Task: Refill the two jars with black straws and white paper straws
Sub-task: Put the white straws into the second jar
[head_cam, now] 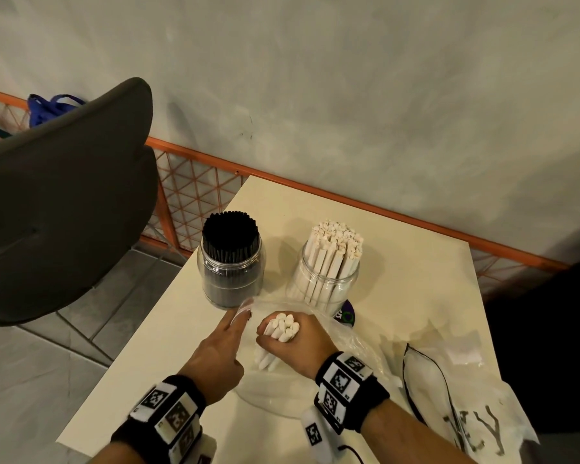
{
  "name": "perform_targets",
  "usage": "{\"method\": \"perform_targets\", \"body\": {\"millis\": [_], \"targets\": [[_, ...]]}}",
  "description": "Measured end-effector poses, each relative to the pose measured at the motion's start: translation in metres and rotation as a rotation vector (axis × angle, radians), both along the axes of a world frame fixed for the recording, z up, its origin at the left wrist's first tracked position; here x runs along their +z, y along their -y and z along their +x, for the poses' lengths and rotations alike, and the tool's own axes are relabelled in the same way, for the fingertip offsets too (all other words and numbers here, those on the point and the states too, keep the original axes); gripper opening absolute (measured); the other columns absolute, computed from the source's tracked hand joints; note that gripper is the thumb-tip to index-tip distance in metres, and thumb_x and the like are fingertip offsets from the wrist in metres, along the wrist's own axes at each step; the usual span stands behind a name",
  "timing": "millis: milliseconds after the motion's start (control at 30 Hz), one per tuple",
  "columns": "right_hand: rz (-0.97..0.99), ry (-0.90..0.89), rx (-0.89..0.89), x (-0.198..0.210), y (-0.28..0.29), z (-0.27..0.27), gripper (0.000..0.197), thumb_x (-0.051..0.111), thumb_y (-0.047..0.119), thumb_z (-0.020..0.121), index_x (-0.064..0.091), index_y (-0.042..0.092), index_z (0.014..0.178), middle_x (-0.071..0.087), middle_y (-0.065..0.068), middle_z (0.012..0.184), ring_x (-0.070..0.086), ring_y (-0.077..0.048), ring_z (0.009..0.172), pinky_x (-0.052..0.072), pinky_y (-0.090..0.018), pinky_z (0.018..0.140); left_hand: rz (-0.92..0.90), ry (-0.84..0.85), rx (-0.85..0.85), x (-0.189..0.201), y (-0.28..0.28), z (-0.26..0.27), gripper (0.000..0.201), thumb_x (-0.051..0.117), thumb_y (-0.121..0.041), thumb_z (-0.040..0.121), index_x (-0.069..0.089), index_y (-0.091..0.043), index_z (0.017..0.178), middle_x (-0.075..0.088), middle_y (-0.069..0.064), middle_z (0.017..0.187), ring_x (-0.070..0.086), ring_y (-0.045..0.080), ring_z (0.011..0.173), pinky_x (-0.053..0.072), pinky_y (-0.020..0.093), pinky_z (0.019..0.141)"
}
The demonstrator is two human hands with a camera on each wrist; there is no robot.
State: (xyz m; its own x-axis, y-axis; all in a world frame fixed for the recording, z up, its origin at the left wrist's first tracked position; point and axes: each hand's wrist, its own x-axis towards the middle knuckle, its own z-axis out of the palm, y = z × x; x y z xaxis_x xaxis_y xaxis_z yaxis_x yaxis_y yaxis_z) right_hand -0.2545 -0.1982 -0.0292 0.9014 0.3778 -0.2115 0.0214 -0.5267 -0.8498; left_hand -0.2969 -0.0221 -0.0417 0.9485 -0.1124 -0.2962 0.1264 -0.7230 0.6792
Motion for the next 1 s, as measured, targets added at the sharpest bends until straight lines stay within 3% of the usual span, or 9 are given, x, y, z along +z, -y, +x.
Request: {"method": "perform_targets", "body": {"millis": [67,167,333,433,567,733,1000], "targets": [[0.002,0.059,0.046,0.015,-0.004,-0.007,0.018,0.073,0.035,0.078,0.074,0.023,0.092,0.075,0.008,0.088,0.068,-0.005,0.084,0.055,-0.035,0.085,-0.005,0.005,0.004,0.001,0.0,-0.001,0.093,0.05,0.001,0.073,0.008,-0.04,0.145,0.01,-0.018,0.155,0.05,0.018,0.115,0.047,0.025,0.091],[0.119,0.104,0.068,0.059,-0.006,-0.014,0.021,0.074,0.033,0.08,0.075,0.019,0.096,0.076,0.006,0.092,0.071,-0.006,0.087,0.057,-0.034,0.086,-0.019,0.021,0.014,0.004,0.0,-0.001,0.093,0.05,0.002,0.074,0.008,-0.04,0.145,0.012,-0.019,0.153,0.053,0.019,0.109,0.046,0.023,0.087],[0.308,0.239,0.051,0.157,0.021,0.0,0.008,0.075,0.01,0.085,0.075,0.006,0.093,0.077,-0.004,0.092,0.073,-0.019,0.089,0.059,-0.034,0.084,-0.034,0.061,-0.005,0.002,-0.006,0.0,0.092,0.045,0.003,0.066,0.015,-0.041,0.141,0.015,-0.024,0.15,0.052,0.015,0.108,0.048,0.027,0.085],[0.281,0.264,-0.01,0.192,0.049,0.025,0.014,0.075,0.014,0.083,0.074,0.005,0.093,0.077,-0.008,0.093,0.073,-0.024,0.089,0.061,-0.037,0.077,-0.035,0.071,-0.006,0.004,-0.003,-0.001,0.091,0.043,0.006,0.068,0.015,-0.039,0.142,0.016,-0.023,0.15,0.049,0.014,0.099,0.043,0.021,0.079],[0.103,0.207,-0.043,0.199,0.073,0.073,0.015,0.078,0.017,0.081,0.073,0.008,0.092,0.076,-0.011,0.095,0.073,-0.026,0.092,0.062,-0.043,0.076,-0.031,0.091,-0.015,0.001,0.002,-0.003,0.088,0.042,0.01,0.071,0.017,-0.031,0.145,0.013,-0.018,0.154,0.046,0.014,0.119,0.037,0.016,0.088],[-0.015,0.17,0.004,0.186,0.075,0.115,0.021,0.08,0.016,0.08,0.072,0.005,0.095,0.076,-0.012,0.092,0.074,-0.02,0.086,0.06,-0.027,0.064,-0.039,0.125,-0.046,0.001,0.005,-0.005,0.086,0.044,0.009,0.071,0.019,-0.03,0.144,0.013,-0.019,0.154,0.045,0.014,0.122,0.036,0.015,0.086],[-0.012,0.143,0.076,0.185,0.077,0.147,0.025,0.081,0.015,0.079,0.071,0.003,0.098,0.074,-0.019,0.099,0.073,-0.028,0.093,0.061,-0.042,0.075,-0.043,0.131,-0.04,0.0,0.003,-0.006,0.087,0.043,0.01,0.072,0.018,-0.031,0.144,0.014,-0.019,0.153,0.046,0.014,0.121,0.033,0.013,0.085]]}}
